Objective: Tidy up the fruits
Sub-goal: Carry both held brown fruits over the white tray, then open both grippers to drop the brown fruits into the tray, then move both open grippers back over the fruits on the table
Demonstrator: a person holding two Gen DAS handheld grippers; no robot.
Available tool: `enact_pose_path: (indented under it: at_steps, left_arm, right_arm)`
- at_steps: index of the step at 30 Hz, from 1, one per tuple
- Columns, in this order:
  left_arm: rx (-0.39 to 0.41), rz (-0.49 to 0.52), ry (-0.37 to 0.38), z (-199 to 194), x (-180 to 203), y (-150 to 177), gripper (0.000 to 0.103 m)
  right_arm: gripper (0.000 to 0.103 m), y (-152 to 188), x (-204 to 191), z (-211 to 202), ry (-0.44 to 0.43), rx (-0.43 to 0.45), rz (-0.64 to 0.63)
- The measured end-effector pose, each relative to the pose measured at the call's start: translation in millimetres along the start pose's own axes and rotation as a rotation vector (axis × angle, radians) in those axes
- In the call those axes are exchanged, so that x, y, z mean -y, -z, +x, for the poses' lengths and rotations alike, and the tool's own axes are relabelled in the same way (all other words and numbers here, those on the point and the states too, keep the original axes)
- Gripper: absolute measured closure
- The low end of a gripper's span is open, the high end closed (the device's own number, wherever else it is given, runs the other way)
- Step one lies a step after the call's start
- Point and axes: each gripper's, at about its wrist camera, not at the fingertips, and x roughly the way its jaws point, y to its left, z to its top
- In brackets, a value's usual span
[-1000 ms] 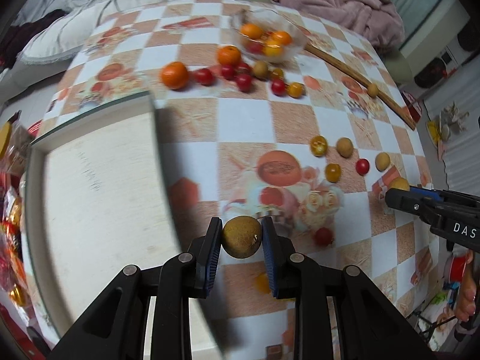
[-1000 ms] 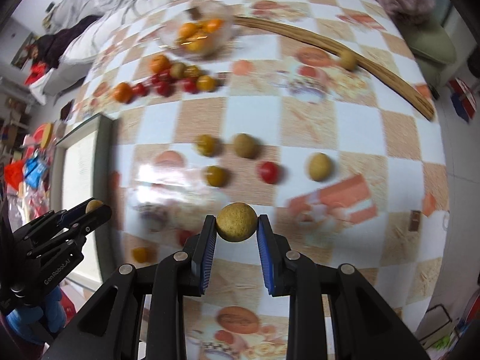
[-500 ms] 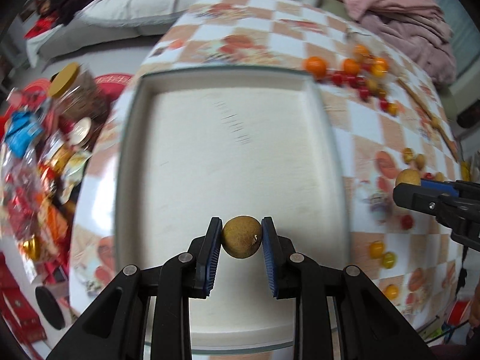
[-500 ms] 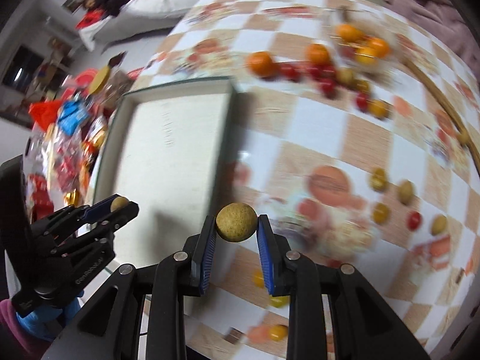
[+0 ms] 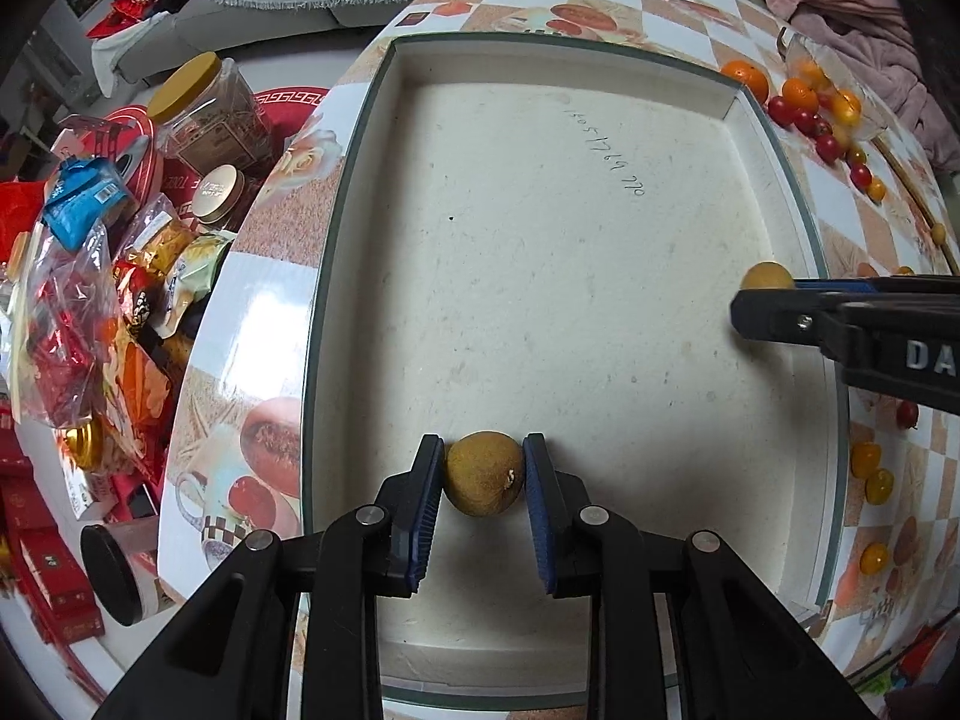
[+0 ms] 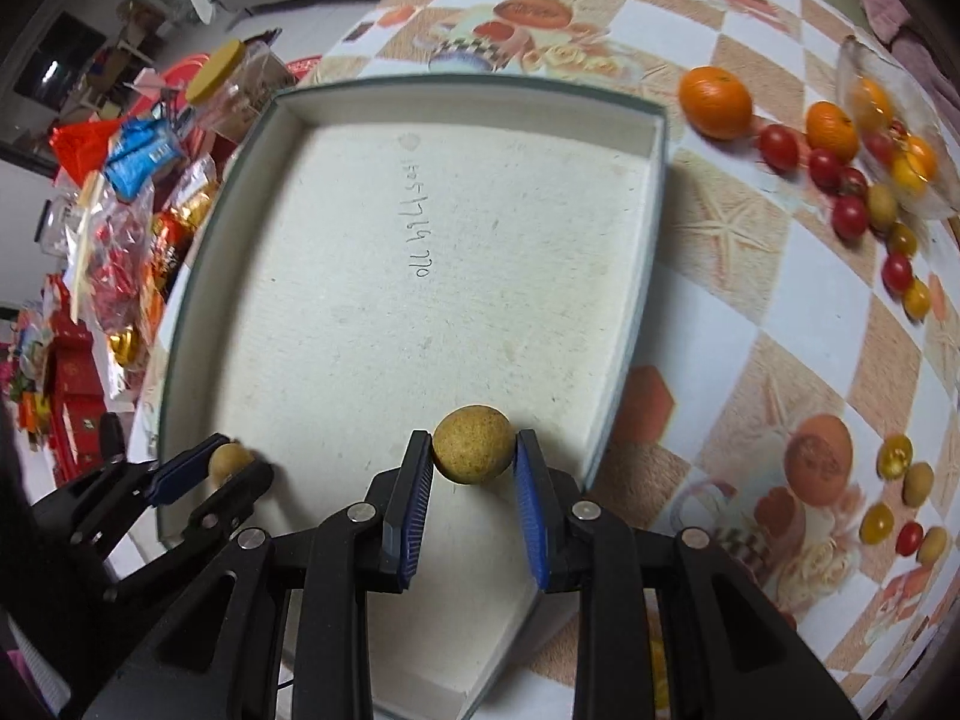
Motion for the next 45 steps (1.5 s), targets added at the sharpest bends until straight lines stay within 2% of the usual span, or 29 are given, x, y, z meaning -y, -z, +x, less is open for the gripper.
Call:
enact_pose_path:
  at_steps: [2,3,4,5,7,11,13,21,27,36,39,45]
  left_arm:
    - [0.001,0.009,-0.006,0,0,0,0.074]
    - [0.0,0.012,-0.008,0,0,0,0.065]
    - [-0.009,0.015,-0.014,0,1,1,0.036]
    - [0.0,0.012,-0.031,-2,1,2,0.027]
    - [0.035,0.017,-0.031,-7,2,4,0.027]
    - [0.009,0.027,-0.04,-5,3,5,0.027]
    - [0.001,0.028,-0.038,-6,4,5,0.027]
    - [0.022,0.082,-0.03,-21,21,-5,0.027]
    - [0.067,0.175,0.002,-38,60,-23,0.027]
    - [0.119,0.347,0.091,-55,158,-53,0.027]
    - [0.104,0.393,0.116,-46,194,-60,0.027]
    - [0.073,0.423,0.152,-26,241,-75,0.027]
  right_arm:
    - [0.073,-2,-2,7,0.005,-0.017,-0.008]
    - [0.072,-2,-3,9,0.009,-0.024,-0.01]
    - [0.065,-3,-4,9,0.008,-0.018,-0.014]
    - [0.058,-4,-6,9,0.005,-0.019,-0.021]
    - [0.044,-6,-10,9,-0.011,-0.025,-0.033]
    - [0.032,-7,-11,-3,-0.03,0.012,-0.019]
    - [0.021,-7,-9,-13,-0.032,0.041,-0.002]
    - [0.017,4,28,-50,-0.011,0.115,0.098]
    - [0.017,42,95,-69,0.049,0.126,0.25]
    - [0.017,113,193,-83,0.133,0.107,0.496]
    - [0.017,133,216,-85,0.153,0.102,0.549]
    - [0.017,156,251,-89,0.176,0.101,0.619]
